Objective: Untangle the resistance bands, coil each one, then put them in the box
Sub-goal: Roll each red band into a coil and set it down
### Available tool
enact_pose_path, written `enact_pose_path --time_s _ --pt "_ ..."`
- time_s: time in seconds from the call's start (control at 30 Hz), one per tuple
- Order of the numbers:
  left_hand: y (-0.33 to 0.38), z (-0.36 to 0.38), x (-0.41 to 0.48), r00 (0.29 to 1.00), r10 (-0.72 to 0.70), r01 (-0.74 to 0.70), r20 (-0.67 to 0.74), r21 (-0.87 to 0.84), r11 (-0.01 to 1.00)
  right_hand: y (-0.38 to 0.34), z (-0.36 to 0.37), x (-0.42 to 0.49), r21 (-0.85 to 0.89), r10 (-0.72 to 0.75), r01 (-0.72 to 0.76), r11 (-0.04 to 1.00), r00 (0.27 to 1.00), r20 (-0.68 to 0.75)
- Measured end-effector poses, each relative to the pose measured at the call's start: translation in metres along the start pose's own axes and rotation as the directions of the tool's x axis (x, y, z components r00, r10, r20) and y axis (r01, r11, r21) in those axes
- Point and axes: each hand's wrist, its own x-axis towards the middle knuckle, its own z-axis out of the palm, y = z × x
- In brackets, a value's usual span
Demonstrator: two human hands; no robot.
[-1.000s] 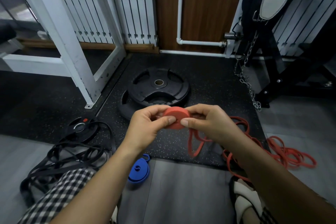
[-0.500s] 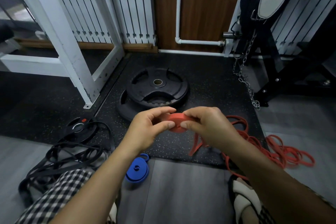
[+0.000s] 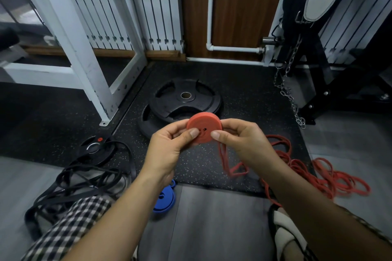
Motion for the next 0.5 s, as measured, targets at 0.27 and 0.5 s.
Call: enact_pose_path --time_s 0.27,0.5 --pt "0.005 -0.015 0.005 0.966 0.121 -0.228 0.228 0.532 0.815 0.009 -0.007 0.0 -0.523 -0.056 0.068 0.849 0.998 0.04" --pt "0.004 -0.007 0.003 0.999 0.031 -0.034 0.02 0.159 0.987 -0.003 -0.006 0.003 -0.131 0.002 0.003 0.991 0.999 0.04"
